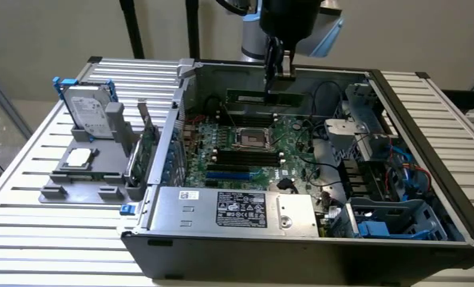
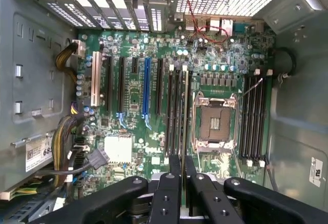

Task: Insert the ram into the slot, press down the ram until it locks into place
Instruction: 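Insert the ram into the slot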

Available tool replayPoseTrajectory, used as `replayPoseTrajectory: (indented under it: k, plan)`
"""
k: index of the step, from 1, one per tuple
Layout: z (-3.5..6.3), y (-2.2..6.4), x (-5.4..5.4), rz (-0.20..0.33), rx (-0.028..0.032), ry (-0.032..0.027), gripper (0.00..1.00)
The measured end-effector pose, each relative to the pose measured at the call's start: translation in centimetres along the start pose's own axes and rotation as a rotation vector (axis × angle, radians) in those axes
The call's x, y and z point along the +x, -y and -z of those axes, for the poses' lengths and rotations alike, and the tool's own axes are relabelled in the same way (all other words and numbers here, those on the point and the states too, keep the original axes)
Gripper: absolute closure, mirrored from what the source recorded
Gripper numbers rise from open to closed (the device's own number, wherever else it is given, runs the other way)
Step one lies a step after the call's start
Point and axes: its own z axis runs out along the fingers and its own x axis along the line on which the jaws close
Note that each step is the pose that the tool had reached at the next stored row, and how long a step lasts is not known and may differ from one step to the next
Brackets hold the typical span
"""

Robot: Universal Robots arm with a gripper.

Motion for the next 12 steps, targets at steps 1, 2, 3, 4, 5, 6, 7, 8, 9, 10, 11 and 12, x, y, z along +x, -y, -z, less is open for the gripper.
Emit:
replayPoseTrajectory:
  k: [1, 2, 3, 4, 5, 6, 7, 8, 9, 10, 11, 12]
  plan:
    - [-0.19, -0.18, 0.0, 0.001, 0.0012, 0.0, 0.86]
    - [-0.38, -0.4, 0.0, 0.002, 0.0016, 0.0, 0.86]
    - [-0.57, -0.66, 0.0, 0.003, 0.002, 0.0001, 0.86]
    - [-0.75, -0.88, 0.0, 0.004, 0.0022, -0.0001, 0.86]
    - [-0.93, -1.04, 0.0, 0.005, 0.0023, 0.0, 0.86]
    - [-1.11, -1.12, 0.0, 0.006, 0.0024, -0.0001, 0.86]
    - [-1.32, -1.15, 0.0, 0.009, 0.0025, 0.0, 0.86]
    - [-1.49, -1.14, 0.0, 0.012, 0.0024, -0.0002, 0.86]
    - [-1.67, -1.14, 0.0, 0.017, 0.0023, -0.0004, 0.86]
    - [-1.85, -1.14, -0.1, 0.021, 0.0023, -0.0005, 0.86]
    - [-2.03, -1.14, -0.1, 0.025, 0.0023, -0.0006, 0.86]
    - [-2.21, -1.13, -0.2, 0.029, 0.0022, -0.0007, 0.86]
